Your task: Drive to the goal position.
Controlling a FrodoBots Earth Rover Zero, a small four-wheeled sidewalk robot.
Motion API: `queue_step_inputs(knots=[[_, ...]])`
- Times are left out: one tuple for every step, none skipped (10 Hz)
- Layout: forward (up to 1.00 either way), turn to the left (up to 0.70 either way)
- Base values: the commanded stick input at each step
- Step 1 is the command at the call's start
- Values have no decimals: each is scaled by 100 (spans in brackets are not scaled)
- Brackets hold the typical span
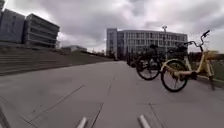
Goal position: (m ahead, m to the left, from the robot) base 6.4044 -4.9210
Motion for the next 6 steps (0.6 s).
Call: queue_step_inputs(knots=[[50, 1], [50, 1], [50, 1], [50, 1], [50, 1], [50, 1]])
